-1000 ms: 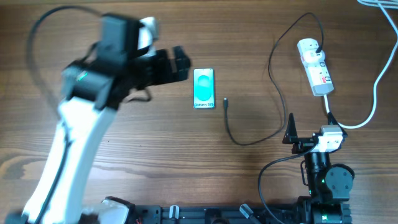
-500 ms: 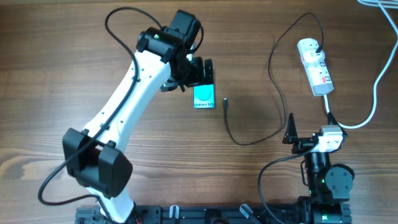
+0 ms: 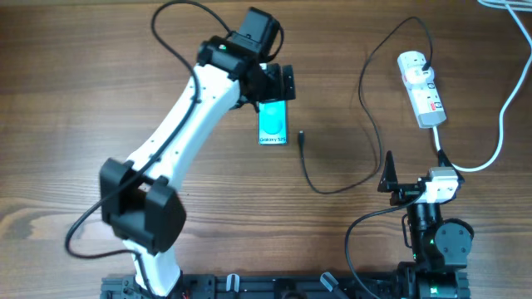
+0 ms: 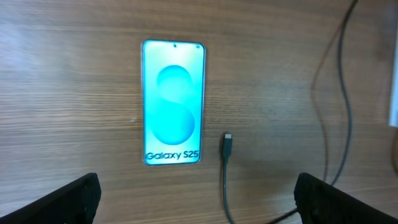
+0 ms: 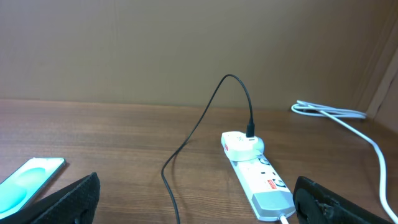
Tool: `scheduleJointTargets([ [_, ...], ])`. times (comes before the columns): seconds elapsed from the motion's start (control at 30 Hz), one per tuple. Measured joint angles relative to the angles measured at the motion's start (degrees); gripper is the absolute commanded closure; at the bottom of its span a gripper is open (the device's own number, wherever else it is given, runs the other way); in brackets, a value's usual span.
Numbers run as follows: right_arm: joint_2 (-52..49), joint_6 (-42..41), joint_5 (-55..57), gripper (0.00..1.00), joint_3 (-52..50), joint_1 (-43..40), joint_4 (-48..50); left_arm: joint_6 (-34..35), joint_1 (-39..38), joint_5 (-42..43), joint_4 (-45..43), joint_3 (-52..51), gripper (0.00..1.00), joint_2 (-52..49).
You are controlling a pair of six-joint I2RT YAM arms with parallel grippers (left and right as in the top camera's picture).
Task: Plug charger to phone and switch on socket
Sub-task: 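Move the left gripper over the teal phone on the table, then lower the left gripper and close it on the phone's sides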
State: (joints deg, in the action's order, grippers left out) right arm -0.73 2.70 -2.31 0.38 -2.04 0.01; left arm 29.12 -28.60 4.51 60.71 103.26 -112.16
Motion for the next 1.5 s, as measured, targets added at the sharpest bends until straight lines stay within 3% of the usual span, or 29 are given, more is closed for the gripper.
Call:
scheduleJointTargets([
  [0.33, 0.00, 0.00, 0.00, 0.00, 0.00, 0.00, 0.02, 4.63, -3.67, -9.22, -3.45, 0.00, 0.00, -11.47],
  [0.73, 0.00, 0.00, 0.00, 0.00, 0.00, 0.00, 0.02, -1.84, -3.30, -5.64, -7.17, 0.00, 0.00, -13.97],
  [1.5, 0.00, 0.00, 0.00, 0.00, 0.00, 0.00, 0.02, -0.28, -3.26, -9.18, -5.62, 0.00, 0.00, -18.62],
])
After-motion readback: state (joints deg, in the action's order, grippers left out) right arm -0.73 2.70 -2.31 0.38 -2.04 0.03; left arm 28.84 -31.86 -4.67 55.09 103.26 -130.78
